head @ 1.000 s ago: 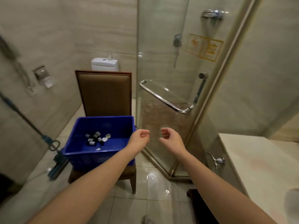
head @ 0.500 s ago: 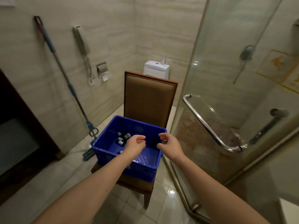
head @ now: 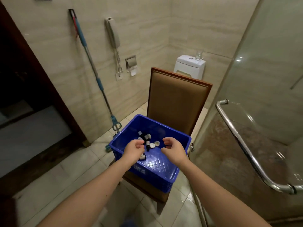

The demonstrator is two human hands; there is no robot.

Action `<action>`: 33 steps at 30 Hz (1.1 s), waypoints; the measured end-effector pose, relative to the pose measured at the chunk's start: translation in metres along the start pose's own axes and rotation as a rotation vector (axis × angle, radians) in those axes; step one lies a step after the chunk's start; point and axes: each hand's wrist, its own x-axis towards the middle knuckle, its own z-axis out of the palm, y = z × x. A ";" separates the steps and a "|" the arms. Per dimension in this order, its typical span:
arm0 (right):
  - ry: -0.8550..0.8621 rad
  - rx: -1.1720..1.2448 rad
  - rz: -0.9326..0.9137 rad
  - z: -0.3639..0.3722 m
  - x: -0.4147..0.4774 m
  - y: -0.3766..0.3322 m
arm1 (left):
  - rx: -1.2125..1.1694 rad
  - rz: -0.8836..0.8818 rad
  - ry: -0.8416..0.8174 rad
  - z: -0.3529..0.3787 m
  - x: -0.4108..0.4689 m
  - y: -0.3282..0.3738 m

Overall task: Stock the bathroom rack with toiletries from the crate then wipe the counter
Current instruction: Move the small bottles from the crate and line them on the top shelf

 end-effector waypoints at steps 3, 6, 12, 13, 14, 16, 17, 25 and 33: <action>-0.027 0.001 0.024 0.009 0.019 0.005 | 0.035 -0.031 0.000 -0.003 0.023 -0.005; -0.039 0.003 0.058 0.018 0.045 0.012 | 0.060 -0.055 -0.028 -0.007 0.054 -0.012; -0.017 0.037 0.189 0.043 0.106 0.029 | 0.120 -0.090 -0.106 -0.016 0.137 -0.029; -0.015 0.036 0.220 0.048 0.117 0.032 | 0.132 -0.102 -0.122 -0.017 0.152 -0.032; -0.016 0.034 0.252 0.054 0.127 0.035 | 0.146 -0.117 -0.140 -0.019 0.167 -0.035; -0.020 0.030 0.315 0.065 0.145 0.040 | 0.187 -0.144 -0.189 -0.021 0.196 -0.043; -0.015 0.029 0.345 0.071 0.154 0.043 | 0.216 -0.156 -0.219 -0.023 0.209 -0.048; -0.016 0.026 0.573 0.113 0.197 0.071 | 0.355 -0.278 -0.422 -0.027 0.294 -0.092; -0.061 0.026 0.688 0.144 0.232 0.105 | 0.403 -0.420 -0.503 -0.009 0.323 -0.142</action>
